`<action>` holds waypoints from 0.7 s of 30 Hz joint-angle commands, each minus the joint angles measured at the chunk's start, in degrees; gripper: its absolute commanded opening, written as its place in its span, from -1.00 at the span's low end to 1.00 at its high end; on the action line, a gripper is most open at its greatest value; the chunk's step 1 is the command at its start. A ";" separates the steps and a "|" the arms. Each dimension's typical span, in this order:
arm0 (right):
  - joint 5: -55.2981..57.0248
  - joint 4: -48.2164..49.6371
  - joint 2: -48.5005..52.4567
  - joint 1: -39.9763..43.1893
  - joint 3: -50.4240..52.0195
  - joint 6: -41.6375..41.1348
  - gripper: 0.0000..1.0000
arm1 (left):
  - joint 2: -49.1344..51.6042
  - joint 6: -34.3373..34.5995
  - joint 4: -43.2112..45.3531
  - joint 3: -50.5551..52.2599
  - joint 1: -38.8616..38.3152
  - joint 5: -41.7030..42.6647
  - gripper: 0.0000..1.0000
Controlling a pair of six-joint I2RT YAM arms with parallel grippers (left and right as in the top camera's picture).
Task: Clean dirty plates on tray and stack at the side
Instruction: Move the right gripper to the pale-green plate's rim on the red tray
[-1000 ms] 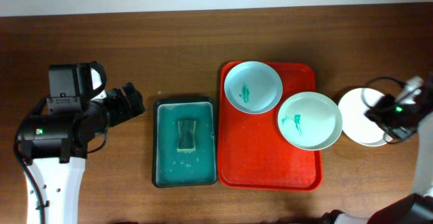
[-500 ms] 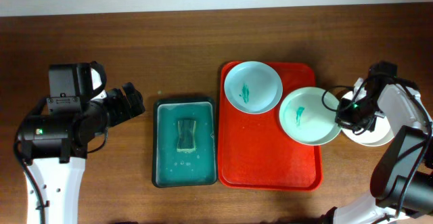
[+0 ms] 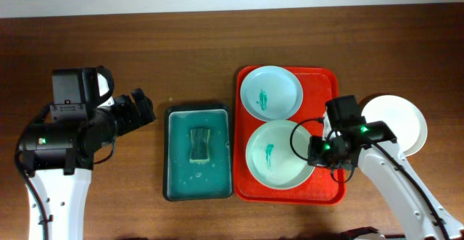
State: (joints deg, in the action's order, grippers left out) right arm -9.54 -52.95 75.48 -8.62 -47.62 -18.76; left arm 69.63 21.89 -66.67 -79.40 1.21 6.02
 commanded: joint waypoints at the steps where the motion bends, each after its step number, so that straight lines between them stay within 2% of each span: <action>1: -0.55 4.09 1.29 -0.33 3.23 6.21 -0.92 | -0.33 -0.92 0.13 -0.42 0.24 0.04 0.99; 4: -0.28 9.55 5.84 -0.33 3.39 8.07 -0.92 | -0.33 -0.94 0.13 -0.42 0.24 0.04 0.99; 5: -0.33 9.88 7.32 -0.33 3.37 9.51 -0.83 | -0.33 -0.94 0.13 -0.42 0.24 0.04 0.99; 6: -0.28 8.76 7.41 -0.31 3.28 10.69 -0.39 | -0.33 -0.92 0.13 -0.42 0.24 0.04 0.99; 7: 0.55 5.70 6.38 -0.31 1.44 10.91 -0.16 | -0.33 -0.94 0.13 -0.42 0.24 0.04 0.99; 8: 1.42 3.43 5.25 -0.33 -0.96 11.06 -0.16 | -0.33 -0.92 0.13 -0.42 0.24 0.04 0.99; 10: 0.87 -5.07 -0.50 -0.37 -12.94 11.04 -0.16 | -0.33 -0.92 0.11 -0.42 0.24 0.63 0.99; 12: -2.21 -8.79 -4.17 -0.37 -18.97 11.04 -0.16 | -0.33 -0.90 -0.63 -0.42 0.24 7.41 0.99; 13: -4.52 -9.60 -6.36 -0.37 -19.74 11.04 -0.16 | 0.31 -0.94 1.79 -0.42 -0.44 9.51 0.99; 14: -5.07 -10.78 -7.34 -0.37 -19.74 11.02 -0.16 | 1.79 -3.89 1.84 -0.33 -2.51 11.47 0.99; 15: -5.07 -11.61 -7.41 -0.37 -19.74 11.02 -0.16 | 4.09 -10.05 0.39 -0.26 -6.27 12.02 0.89; 16: -5.07 -11.76 -7.15 -0.37 -19.74 11.02 -0.16 | 7.28 -11.76 -2.14 -0.26 -10.91 8.87 0.75; 18: -5.07 -11.63 -6.27 -0.37 -19.74 10.99 -0.16 | 16.31 -11.67 -4.76 -0.24 -20.17 -1.22 0.70; 19: -5.07 -11.67 -5.84 -0.37 -19.74 10.82 -0.16 | 20.41 -10.54 -4.68 -0.24 -22.97 -2.73 0.70; 20: -5.07 -12.28 -5.60 -0.37 -19.71 10.82 -0.15 | 25.57 -4.83 -4.57 -0.24 -25.29 -5.03 0.76; 21: -5.07 -12.92 -5.57 -0.37 -19.69 10.82 -0.15 | 30.82 -1.81 -3.93 -0.24 -26.16 -4.09 0.70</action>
State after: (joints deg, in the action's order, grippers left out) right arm -13.69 -65.17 69.69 -8.69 -66.65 -8.36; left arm 93.93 14.31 -70.98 -79.70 -23.27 4.99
